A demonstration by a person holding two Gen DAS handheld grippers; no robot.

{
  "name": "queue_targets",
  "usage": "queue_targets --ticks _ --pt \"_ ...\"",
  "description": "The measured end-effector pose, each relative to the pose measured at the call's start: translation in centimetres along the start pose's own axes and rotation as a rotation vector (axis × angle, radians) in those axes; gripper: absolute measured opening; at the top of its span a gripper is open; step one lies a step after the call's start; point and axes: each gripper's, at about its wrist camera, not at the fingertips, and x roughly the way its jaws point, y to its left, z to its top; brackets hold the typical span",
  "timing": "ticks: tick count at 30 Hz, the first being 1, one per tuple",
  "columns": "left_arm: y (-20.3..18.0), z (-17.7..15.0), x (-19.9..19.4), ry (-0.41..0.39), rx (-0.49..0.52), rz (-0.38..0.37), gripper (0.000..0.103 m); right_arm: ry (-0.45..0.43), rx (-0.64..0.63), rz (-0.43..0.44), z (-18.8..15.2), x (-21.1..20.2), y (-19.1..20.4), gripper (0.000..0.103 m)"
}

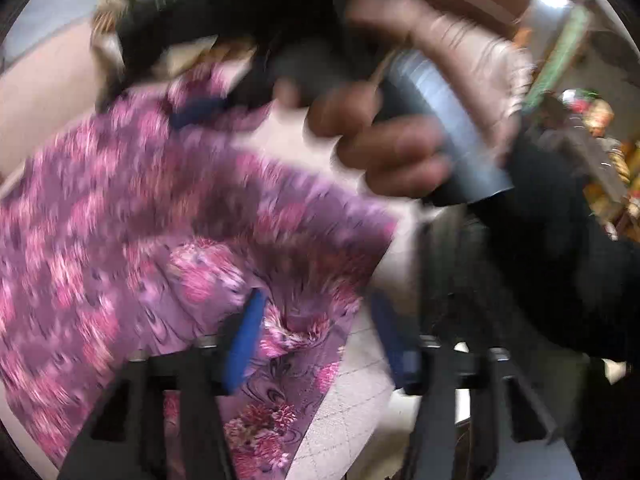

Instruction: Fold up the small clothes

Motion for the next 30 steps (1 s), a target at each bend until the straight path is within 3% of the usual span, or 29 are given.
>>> queue_targets --ticks 2,5,9,11,12,14,15,19,21,23,24,26,27,28,30 --pt "2.0 0.5 -3.1 -0.083 -0.055 -0.022 0.079 0.015 -0.024 -0.019 -0.2 0.1 0.4 0.075" --pt "9.5 1.6 -6.7 -0.180 -0.274 0.024 0.079 0.052 -0.040 -0.075 -0.8 0.9 0.1 0.075" --pt "21.0 -1.4 -11.1 -0.260 -0.686 0.276 0.079 0.124 -0.069 -0.197 -4.9 1.9 -0.6 0.069" --pt "24.9 -3.6 -11.2 -0.252 -0.809 0.412 0.079 0.146 -0.076 -0.227 -7.2 2.1 -1.0 0.066" --pt "27.0 -4.8 -11.1 -0.241 -0.869 0.461 0.079 0.185 -0.089 -0.251 -8.7 2.9 -1.1 0.059" --pt "29.3 -7.0 -11.1 -0.216 -0.985 0.475 0.079 0.216 -0.131 -0.332 -10.1 4.1 -1.0 0.028" --pt "30.0 -8.4 -11.2 -0.213 -1.060 0.444 0.079 0.223 -0.159 -0.385 -10.3 4.6 -0.5 0.006" --pt "31.5 -10.3 -12.4 -0.235 -1.176 0.386 0.079 0.107 -0.174 -0.363 -10.8 0.6 1.6 0.005" --pt "33.1 -10.1 -12.3 -0.205 -1.236 0.318 0.079 0.084 -0.148 -0.419 -12.0 0.5 0.3 0.008" --pt "34.3 -10.0 -12.4 -0.196 -1.287 0.262 0.079 0.145 -0.111 -0.418 -12.0 1.3 -0.7 0.011" --pt "34.9 -10.2 -12.2 -0.203 -1.312 0.238 0.079 0.124 -0.095 -0.404 -11.5 0.6 0.0 0.014" --pt "35.3 -10.8 -11.3 -0.206 -1.341 0.189 0.076 0.033 -0.117 -0.329 -10.3 -1.3 2.2 0.051" --pt "35.3 -11.9 -10.7 -0.233 -1.366 0.158 0.074 -0.016 -0.140 -0.293 -9.3 -2.3 3.7 0.085" --pt "35.4 -12.8 -10.2 -0.241 -1.400 0.148 0.069 -0.052 -0.174 -0.263 -8.3 -2.7 5.4 0.096" --pt "35.7 -15.2 -8.2 -0.213 -1.533 0.100 0.055 -0.060 -0.269 -0.198 -5.6 -2.0 8.6 0.096"
